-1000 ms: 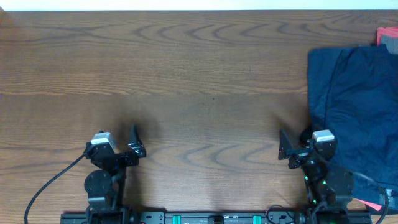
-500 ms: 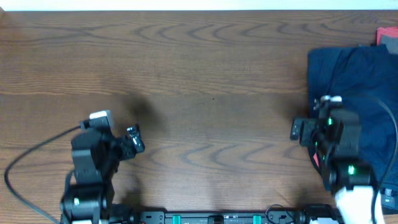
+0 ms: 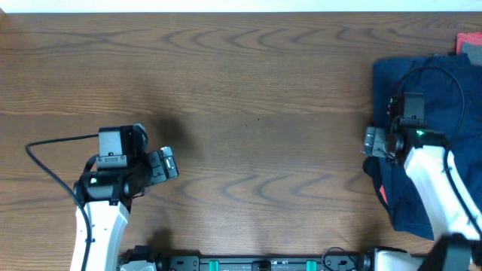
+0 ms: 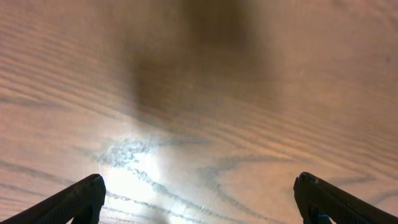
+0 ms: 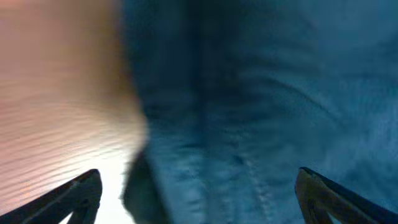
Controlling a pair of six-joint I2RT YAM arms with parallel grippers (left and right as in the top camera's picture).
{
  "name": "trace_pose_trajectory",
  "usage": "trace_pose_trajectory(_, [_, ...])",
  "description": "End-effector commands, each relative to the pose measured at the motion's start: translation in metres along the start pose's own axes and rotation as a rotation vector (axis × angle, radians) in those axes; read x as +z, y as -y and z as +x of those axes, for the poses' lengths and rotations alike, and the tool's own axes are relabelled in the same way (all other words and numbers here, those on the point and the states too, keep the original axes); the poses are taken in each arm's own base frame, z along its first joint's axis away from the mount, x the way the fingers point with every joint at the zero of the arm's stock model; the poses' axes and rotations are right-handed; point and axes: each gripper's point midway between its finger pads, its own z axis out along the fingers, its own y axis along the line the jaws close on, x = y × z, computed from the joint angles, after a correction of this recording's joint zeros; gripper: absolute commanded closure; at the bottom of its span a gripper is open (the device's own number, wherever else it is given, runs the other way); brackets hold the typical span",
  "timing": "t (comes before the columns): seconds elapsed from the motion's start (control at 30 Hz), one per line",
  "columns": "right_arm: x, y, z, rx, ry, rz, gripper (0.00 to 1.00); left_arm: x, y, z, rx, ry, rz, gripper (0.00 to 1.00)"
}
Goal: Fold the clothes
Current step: 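Reach the right gripper to the navy trousers on the right pile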
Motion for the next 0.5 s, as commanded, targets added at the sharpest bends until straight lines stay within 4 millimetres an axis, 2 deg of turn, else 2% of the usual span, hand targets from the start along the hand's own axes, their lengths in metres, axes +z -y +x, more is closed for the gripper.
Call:
trace_pose_trajectory(0.0, [0.014,0.031,0.003,0.117,-0.046,0.137,0.12,-0.002,0.002,-0.005,-0.009,0.002,0.003,0.02])
trace_pose_trajectory(0.13, [0.032,0.038,0.015,0.136,-0.115,0.159,0.28,-0.002,0.002,-0.006,-0.009,0.003,0.003,0.02])
trace_pose_trajectory(0.3, [0.043,0.045,0.023,0.151,-0.161,0.174,0.58,-0.002,0.002,-0.006,-0.009,0.003,0.003,0.02])
trace_pose_trajectory(0.37, [0.043,0.046,0.023,0.171,-0.16,0.176,0.73,-0.002,0.002,-0.006,-0.009,0.004,0.003,0.02])
trace_pose_trajectory(0.4, [0.042,0.047,0.022,0.186,-0.155,0.177,0.91,-0.002,0.002,-0.006,-0.009,0.006,0.003,0.02])
trace_pose_trajectory(0.43, [0.041,0.047,0.021,0.198,-0.15,0.177,0.99,-0.002,0.002,-0.006,-0.009,0.006,0.004,0.02])
trace_pose_trajectory(0.47, [0.039,0.048,0.019,0.205,-0.142,0.176,0.99,-0.002,0.002,-0.006,-0.009,0.006,0.004,0.02])
